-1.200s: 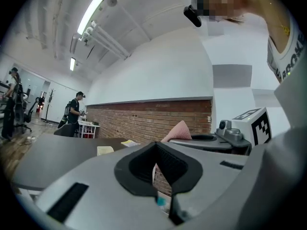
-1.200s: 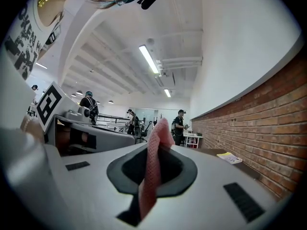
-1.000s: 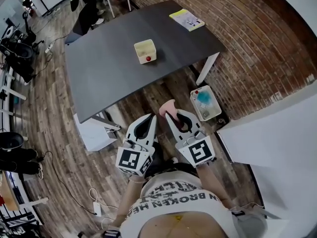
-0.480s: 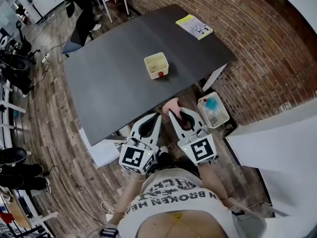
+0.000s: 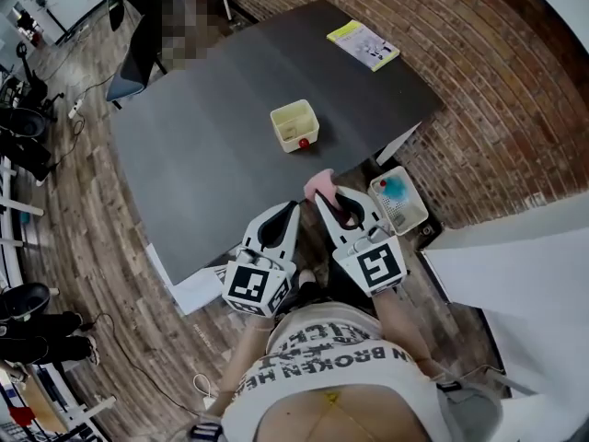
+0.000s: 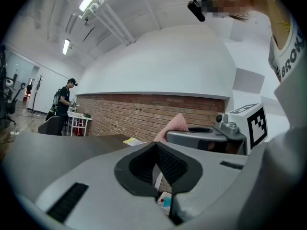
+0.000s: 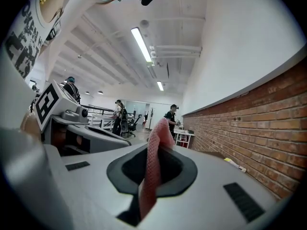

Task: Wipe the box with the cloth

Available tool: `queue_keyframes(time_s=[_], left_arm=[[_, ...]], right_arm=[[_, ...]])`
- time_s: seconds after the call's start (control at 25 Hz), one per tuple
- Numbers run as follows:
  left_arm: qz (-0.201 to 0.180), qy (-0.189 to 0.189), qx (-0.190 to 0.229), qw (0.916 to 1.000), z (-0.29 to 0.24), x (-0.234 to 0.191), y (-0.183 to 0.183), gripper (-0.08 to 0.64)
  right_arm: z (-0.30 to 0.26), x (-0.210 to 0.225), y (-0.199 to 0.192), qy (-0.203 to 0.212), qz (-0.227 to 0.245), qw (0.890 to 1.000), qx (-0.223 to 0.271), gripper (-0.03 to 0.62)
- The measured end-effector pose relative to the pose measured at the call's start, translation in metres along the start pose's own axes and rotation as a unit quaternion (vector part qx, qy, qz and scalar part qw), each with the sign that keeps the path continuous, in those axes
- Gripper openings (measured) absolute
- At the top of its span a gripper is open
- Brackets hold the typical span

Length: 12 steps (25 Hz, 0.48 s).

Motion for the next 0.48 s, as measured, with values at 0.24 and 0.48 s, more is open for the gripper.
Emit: queue_keyframes(time_s=[0.24,0.48], left_arm=[[-0.002,0.030,0.002,0.9995,-0.048,-0.034,0.008,0.006],[-0.006,0.073,0.002,0.9973,-0.110,-0.063,0.025,0.006]], right_arm=[[-0.049,0.038,-0.006,0.038,0.000,0.999,0.012,0.017],[-0.095,0.089,-0.008,0.095,0.001,0.995,0.023,0.017]])
Point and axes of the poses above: the fingertips, and each gripper's own axes: z backward along the fingers, x to its right, y out of its top, the point moved 1 cm from there along z, backward along the fingers, and after that the axes turned 9 degrees about -y, right-handed, at the moved point
